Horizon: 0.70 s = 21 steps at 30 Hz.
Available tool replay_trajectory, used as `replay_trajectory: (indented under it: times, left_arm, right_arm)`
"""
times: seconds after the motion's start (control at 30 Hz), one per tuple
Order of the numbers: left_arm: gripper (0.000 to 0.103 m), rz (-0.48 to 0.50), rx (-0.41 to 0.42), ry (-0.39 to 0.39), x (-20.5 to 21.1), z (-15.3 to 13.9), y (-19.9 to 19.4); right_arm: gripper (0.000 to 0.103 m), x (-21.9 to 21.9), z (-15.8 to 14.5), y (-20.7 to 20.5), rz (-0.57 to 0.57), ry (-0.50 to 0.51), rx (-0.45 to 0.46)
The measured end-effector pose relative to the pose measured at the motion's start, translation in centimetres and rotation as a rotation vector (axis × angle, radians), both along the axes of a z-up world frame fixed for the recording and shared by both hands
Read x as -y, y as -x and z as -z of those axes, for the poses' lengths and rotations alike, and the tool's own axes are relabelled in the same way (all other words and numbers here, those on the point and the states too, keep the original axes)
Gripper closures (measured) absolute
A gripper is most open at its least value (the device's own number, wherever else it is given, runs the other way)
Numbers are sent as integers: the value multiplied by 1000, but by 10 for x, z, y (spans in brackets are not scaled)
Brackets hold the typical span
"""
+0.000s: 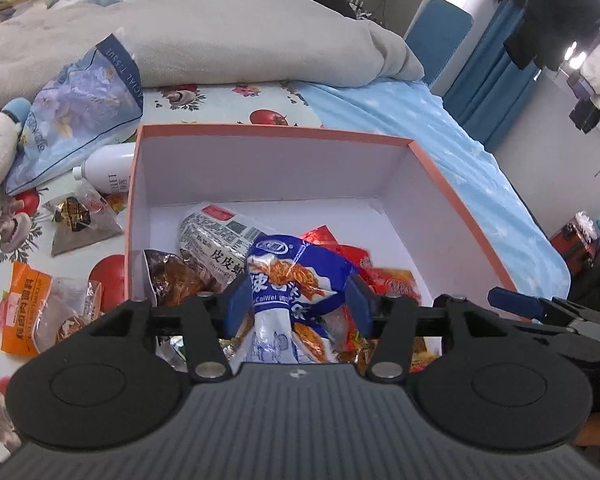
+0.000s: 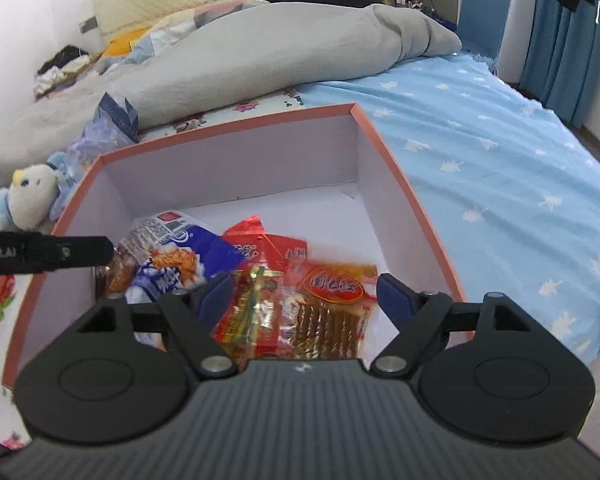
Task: Organize snacks
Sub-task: 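Lower both tools into the deep pink box and open them to release the bags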
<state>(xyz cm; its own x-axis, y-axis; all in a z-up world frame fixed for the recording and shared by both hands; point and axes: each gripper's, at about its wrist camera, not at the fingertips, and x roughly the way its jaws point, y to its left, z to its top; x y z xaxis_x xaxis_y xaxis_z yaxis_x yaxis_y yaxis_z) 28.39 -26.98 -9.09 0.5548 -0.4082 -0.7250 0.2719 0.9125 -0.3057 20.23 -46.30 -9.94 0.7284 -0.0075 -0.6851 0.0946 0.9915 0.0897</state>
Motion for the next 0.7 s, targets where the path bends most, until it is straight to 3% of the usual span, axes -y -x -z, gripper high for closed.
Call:
replay_trajectory:
  times: [0.7]
  left_arm:
    - [41,-27,166,35,-39,-72,47]
  right_arm:
    - [22,-28,-75,43,-55,-53,220]
